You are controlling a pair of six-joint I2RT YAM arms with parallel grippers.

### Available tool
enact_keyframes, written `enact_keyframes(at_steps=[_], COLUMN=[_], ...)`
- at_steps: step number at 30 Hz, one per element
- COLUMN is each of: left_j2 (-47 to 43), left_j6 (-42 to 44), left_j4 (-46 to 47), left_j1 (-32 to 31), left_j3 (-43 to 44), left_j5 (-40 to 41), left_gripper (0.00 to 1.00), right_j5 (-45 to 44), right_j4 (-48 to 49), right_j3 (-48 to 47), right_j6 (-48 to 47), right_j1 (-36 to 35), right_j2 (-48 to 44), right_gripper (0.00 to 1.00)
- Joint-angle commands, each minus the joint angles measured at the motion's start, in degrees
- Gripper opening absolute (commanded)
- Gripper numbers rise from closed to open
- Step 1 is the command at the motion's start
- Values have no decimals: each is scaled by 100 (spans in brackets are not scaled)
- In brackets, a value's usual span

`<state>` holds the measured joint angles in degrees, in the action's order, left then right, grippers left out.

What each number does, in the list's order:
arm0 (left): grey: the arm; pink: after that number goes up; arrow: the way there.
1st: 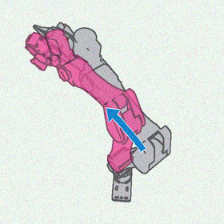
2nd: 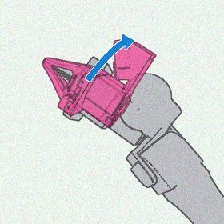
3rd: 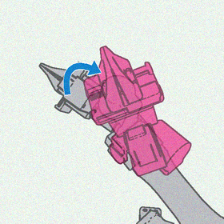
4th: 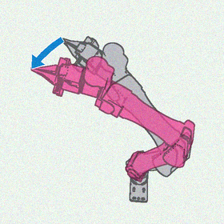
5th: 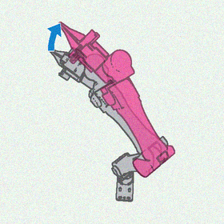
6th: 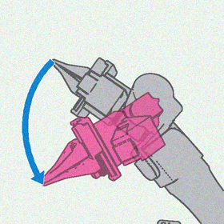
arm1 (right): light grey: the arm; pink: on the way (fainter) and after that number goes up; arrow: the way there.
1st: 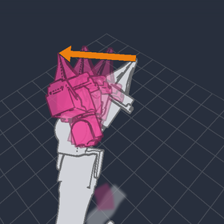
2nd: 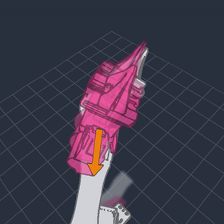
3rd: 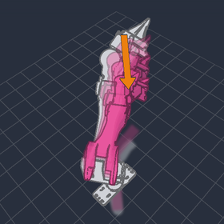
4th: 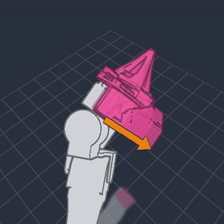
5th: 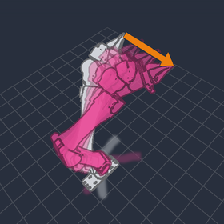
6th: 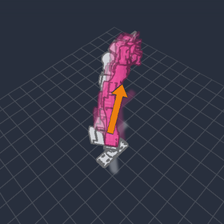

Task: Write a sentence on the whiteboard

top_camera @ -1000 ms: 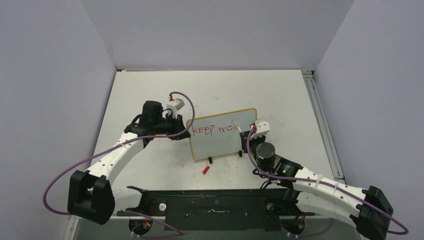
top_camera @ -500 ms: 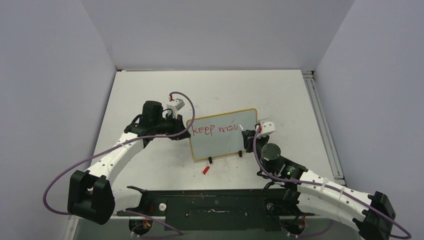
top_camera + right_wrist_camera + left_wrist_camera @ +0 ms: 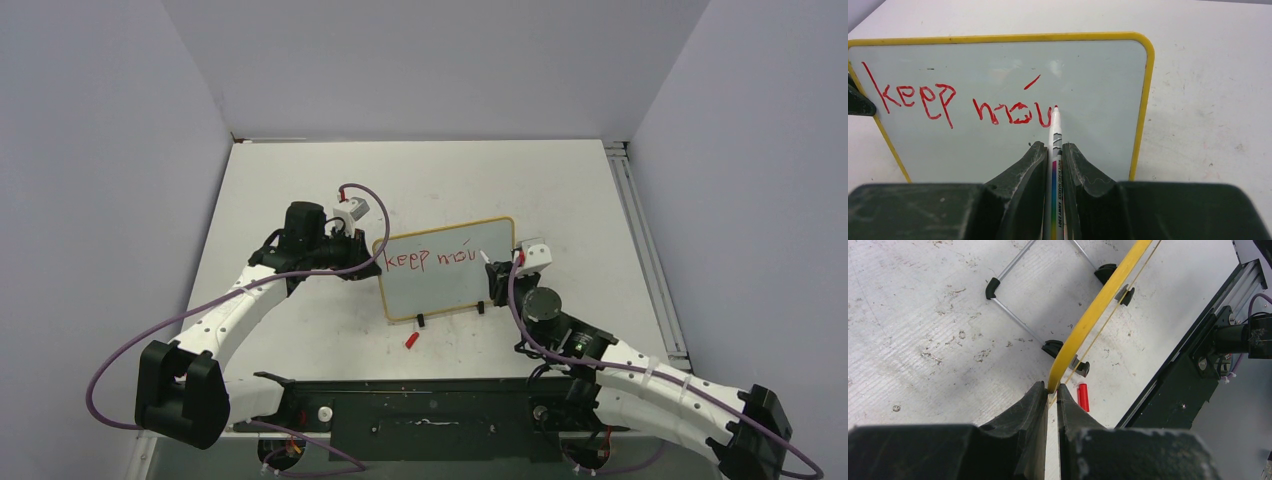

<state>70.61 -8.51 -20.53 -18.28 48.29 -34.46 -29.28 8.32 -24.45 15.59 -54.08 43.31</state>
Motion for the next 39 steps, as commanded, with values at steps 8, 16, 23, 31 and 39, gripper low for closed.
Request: enact_keyframes(at_steps=[8,16,23,31,39], left_j2=[0,-8,-12,-18,-16], left_j6=[-1,-1,-1,-1,-1], left_j4=[-30,-30,-30,-28,-21], left_j1=[-6,-7,-4,-5,-9], left_j3=[236,233,241,236,233], left_j5=[71,63,60,49,52], left_gripper=[0,0,0,0,0], right_j5=[-76,-108,-164,-150,-193], right_j4=[379,487,496,385,216], right_j3=[-165,-169,-163,-68,65], right_j6=[-57,-100,-102,57,245], right_j1=[3,12,42,38,38], right_j2=[305,389,471,446,326], right_gripper=[5,5,5,5,5])
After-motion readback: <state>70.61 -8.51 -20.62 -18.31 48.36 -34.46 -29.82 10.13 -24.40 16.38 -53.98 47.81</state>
